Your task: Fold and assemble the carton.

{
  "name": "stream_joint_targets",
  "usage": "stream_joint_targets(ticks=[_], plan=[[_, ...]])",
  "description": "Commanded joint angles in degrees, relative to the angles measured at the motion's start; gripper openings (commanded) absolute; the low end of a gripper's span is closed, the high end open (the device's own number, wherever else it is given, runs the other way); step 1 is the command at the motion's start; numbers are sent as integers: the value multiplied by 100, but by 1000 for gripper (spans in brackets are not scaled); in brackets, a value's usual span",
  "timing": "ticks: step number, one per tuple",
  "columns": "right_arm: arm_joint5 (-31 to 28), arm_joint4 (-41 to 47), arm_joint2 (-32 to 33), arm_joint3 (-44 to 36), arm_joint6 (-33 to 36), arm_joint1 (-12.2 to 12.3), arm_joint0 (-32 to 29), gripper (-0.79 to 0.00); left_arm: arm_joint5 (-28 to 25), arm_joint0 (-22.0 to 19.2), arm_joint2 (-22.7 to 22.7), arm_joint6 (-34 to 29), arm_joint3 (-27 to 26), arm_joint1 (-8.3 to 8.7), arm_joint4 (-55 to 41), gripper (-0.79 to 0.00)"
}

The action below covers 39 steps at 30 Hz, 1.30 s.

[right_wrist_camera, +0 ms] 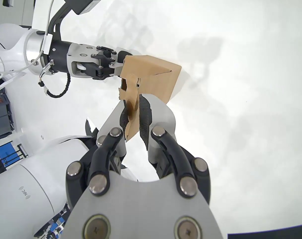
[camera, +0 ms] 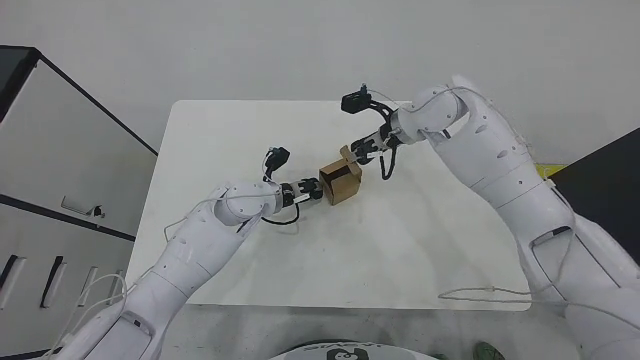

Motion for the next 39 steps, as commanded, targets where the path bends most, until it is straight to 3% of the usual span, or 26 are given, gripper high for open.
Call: stream_joint_targets(ticks=[1, 10, 21, 29, 35, 39], plan=[[31, -70, -63, -45, 16, -18, 24, -668, 0, 0, 0, 0, 0, 0, 0, -785], [206, -432, -397, -266, 36, -128, 136, -717, 0, 0, 0, 0, 0, 0, 0, -785], [397, -856, -853, -334, 117, -313, 285, -690, 0, 0, 0, 0, 0, 0, 0, -785], [504, -1341, -1171, -386, 110, -451, 405, -736, 0, 0, 0, 0, 0, 0, 0, -785], [569, -1695, -1334, -469, 169, -522, 445, -668, 0, 0, 0, 0, 0, 0, 0, -785], [670, -1868, -1373, -520, 239, -548, 448, -554, 0, 0, 0, 0, 0, 0, 0, -785]])
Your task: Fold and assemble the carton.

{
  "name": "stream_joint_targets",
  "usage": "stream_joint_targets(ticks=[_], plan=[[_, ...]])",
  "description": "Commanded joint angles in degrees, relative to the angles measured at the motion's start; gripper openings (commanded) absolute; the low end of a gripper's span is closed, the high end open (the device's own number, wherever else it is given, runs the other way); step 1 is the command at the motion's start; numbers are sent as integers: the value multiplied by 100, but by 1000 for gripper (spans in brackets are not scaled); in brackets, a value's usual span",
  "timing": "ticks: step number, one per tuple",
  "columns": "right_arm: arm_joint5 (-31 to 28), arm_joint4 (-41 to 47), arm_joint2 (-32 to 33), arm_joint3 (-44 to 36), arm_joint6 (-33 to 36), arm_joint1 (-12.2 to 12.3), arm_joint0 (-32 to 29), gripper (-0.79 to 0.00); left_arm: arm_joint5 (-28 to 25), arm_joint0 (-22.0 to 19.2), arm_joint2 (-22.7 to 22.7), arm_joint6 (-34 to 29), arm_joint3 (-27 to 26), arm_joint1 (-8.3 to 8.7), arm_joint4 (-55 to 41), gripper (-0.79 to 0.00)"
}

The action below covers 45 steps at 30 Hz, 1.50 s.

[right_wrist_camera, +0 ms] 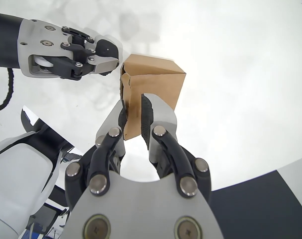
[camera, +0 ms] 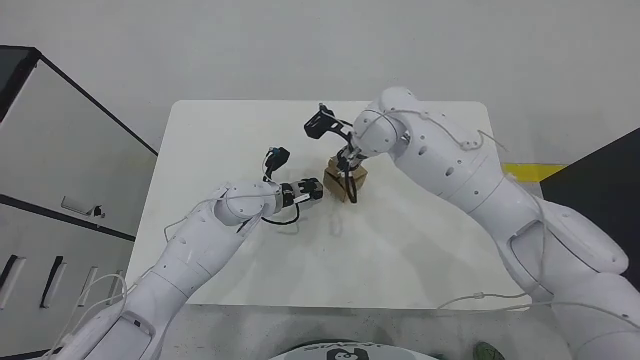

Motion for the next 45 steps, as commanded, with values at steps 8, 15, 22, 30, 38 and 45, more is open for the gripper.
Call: stream_joint_targets(ticks=[8, 15, 22, 30, 38, 45], plan=[[114, -182, 24, -80, 190, -17, -64, -576, 0, 0, 0, 0, 0, 0, 0, -785], [-19, -12, 172, -142, 322, 1, -129, -628, 0, 0, 0, 0, 0, 0, 0, -785], [-71, 25, 222, -117, 484, 2, -172, -619, 0, 0, 0, 0, 0, 0, 0, -785], [-68, -170, 104, 59, 375, -81, -161, -742, 0, 0, 0, 0, 0, 0, 0, -785], [-122, -240, -1, 242, 324, -193, -104, -785, 0, 0, 0, 0, 0, 0, 0, -785], [-135, -294, -69, 413, 281, -288, -65, -785, 0, 0, 0, 0, 0, 0, 0, -785]])
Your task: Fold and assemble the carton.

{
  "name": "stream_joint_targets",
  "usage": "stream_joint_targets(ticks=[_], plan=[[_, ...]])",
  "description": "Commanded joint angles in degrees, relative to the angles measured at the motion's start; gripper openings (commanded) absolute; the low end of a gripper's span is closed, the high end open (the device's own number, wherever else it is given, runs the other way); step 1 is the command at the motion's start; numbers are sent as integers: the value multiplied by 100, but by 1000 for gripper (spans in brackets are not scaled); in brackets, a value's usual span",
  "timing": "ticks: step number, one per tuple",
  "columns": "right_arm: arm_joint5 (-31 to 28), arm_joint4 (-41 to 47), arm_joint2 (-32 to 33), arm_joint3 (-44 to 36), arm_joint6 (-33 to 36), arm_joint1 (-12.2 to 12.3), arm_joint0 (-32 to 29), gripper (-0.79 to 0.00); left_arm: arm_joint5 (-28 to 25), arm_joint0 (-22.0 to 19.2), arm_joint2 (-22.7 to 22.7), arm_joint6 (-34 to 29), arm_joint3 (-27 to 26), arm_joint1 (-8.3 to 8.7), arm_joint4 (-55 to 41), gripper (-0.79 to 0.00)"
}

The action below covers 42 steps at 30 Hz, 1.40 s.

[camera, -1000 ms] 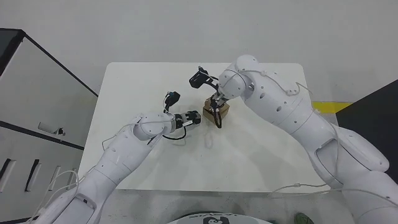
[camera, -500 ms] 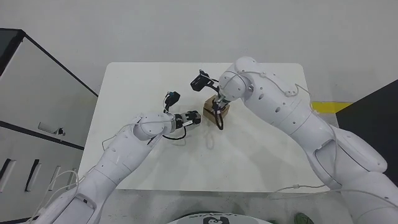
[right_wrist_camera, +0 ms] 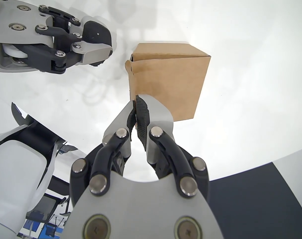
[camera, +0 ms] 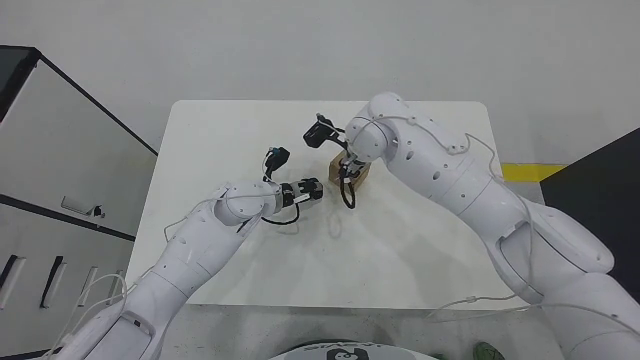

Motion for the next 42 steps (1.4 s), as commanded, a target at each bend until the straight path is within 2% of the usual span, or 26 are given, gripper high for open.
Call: stream_joint_targets(ticks=[1, 5, 6, 7, 8, 9, 17, 19, 28, 37, 38, 40, 41, 42], plan=[[3, -21, -15, 42, -15, -24, 11, -785, 0, 0, 0, 0, 0, 0, 0, -785], [17, -40, -7, 88, -33, -62, 35, -785, 0, 0, 0, 0, 0, 0, 0, -785], [24, -38, 8, 85, -41, -66, 38, -754, 0, 0, 0, 0, 0, 0, 0, -785], [31, -48, 23, 80, -46, -67, 41, -650, 0, 0, 0, 0, 0, 0, 0, -785], [39, -70, 34, 65, -43, -67, 41, -496, 0, 0, 0, 0, 0, 0, 0, -785], [48, -89, 48, 43, -43, -66, 39, -471, 0, 0, 0, 0, 0, 0, 0, -785], [136, -327, 155, -129, -9, -25, -41, -453, 0, 0, 0, 0, 0, 0, 0, -785], [162, -417, 167, -161, -27, -19, -64, -456, 0, 0, 0, 0, 0, 0, 0, -785], [186, -508, 244, -149, -44, -32, -141, -782, 0, 0, 0, 0, 0, 0, 0, -785], [158, -544, 288, -64, -48, -74, -160, -785, 0, 0, 0, 0, 0, 0, 0, -785], [153, -553, 294, -63, -46, -77, -161, -748, 0, 0, 0, 0, 0, 0, 0, -785], [146, -576, 317, -75, -37, -77, -163, -576, 0, 0, 0, 0, 0, 0, 0, -785], [146, -593, 336, -90, -36, -74, -164, -388, 0, 0, 0, 0, 0, 0, 0, -785], [153, -613, 363, -99, -40, -67, -167, -317, 0, 0, 0, 0, 0, 0, 0, -785]])
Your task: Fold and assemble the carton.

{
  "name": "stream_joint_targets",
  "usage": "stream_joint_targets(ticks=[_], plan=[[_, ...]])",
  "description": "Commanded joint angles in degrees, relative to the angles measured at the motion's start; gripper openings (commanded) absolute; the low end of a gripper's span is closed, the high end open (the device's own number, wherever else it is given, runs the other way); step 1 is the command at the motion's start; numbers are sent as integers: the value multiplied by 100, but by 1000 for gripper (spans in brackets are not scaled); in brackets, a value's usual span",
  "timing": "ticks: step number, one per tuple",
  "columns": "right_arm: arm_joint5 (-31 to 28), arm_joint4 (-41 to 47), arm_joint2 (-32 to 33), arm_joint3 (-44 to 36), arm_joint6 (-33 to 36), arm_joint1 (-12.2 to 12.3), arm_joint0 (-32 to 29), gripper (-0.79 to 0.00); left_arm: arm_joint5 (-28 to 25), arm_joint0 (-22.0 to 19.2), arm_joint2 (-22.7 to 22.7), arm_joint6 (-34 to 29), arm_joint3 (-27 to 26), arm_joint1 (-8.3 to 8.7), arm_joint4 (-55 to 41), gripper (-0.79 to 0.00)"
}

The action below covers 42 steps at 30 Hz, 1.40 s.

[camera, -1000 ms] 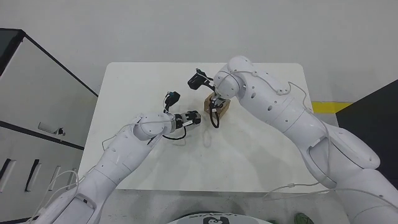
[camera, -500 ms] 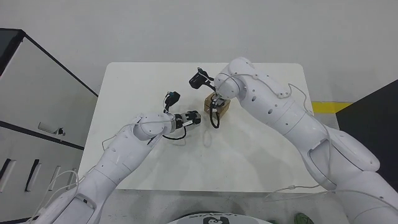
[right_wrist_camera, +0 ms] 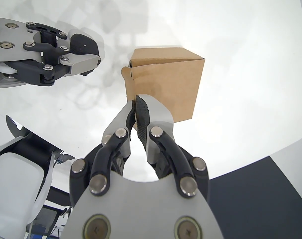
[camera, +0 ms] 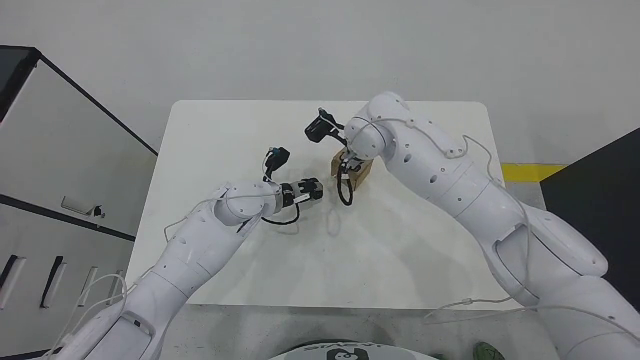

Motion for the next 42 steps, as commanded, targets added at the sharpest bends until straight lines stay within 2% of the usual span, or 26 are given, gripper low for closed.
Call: stream_joint_targets(ticks=[1, 5, 12, 14, 17, 20, 25, 34, 39, 42], plan=[[14, -42, 55, -16, -4, 16, -6, -292, 0, 0, 0, 0, 0, 0, 0, -785], [21, -132, 158, 7, 15, 53, -45, -323, 0, 0, 0, 0, 0, 0, 0, -785], [-3, -151, 243, 76, -9, 54, -94, -536, 0, 0, 0, 0, 0, 0, 0, -785], [-23, -155, 253, 71, -4, 49, -103, -520, 0, 0, 0, 0, 0, 0, 0, -785], [-57, -157, 264, 40, 8, 41, -116, -443, 0, 0, 0, 0, 0, 0, 0, -785], [-87, -164, 289, 3, 16, 40, -130, -456, 0, 0, 0, 0, 0, 0, 0, -785], [-96, -208, 314, -16, 54, 36, -155, -523, 0, 0, 0, 0, 0, 0, 0, -785], [-134, -363, 326, -173, 41, 23, -198, -453, 0, 0, 0, 0, 0, 0, 0, -785], [-205, -401, 363, -244, 46, 28, -238, -456, 0, 0, 0, 0, 0, 0, 0, -785], [-253, -397, 391, -299, 45, 30, -261, -496, 0, 0, 0, 0, 0, 0, 0, -785]])
